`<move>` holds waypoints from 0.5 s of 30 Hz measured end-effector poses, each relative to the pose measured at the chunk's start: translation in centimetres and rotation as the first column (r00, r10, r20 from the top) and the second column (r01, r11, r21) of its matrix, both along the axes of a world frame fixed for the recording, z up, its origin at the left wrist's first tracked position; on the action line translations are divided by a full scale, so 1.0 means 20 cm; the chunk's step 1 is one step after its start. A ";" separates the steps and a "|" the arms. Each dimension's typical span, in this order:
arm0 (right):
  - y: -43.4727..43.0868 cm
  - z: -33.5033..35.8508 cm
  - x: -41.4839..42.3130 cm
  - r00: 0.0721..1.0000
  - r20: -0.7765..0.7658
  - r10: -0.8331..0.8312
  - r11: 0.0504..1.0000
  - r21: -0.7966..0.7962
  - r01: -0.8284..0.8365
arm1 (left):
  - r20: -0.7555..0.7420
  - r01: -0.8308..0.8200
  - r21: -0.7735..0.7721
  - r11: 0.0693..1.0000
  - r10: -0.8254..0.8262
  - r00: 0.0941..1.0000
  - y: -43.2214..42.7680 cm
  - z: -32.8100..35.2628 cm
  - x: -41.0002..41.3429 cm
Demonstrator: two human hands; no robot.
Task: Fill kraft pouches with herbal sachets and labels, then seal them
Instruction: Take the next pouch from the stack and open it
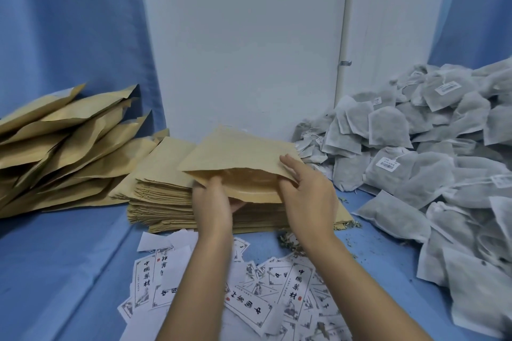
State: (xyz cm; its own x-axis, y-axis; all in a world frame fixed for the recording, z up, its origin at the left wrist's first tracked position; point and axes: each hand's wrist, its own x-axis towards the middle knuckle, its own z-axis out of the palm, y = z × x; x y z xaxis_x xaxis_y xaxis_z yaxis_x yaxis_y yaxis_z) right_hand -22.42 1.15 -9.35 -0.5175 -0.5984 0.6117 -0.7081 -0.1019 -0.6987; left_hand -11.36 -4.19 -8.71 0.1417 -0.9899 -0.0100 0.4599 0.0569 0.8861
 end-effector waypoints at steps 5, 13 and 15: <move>-0.01 -0.01 -0.03 0.954 0.257 0.152 0.988 -0.062 -0.141 | 0.130 -0.099 -0.237 0.966 0.133 0.983 -0.03 -0.03 0.08; -0.02 0.03 -0.05 0.807 0.508 0.300 0.940 -0.302 -0.160 | 0.464 0.095 -0.487 0.868 0.166 0.870 -0.01 -0.09 0.06; -0.02 0.03 -0.04 0.800 0.512 0.311 0.935 -0.316 -0.161 | 0.612 0.165 -0.580 0.797 0.293 0.735 -0.01 -0.09 0.05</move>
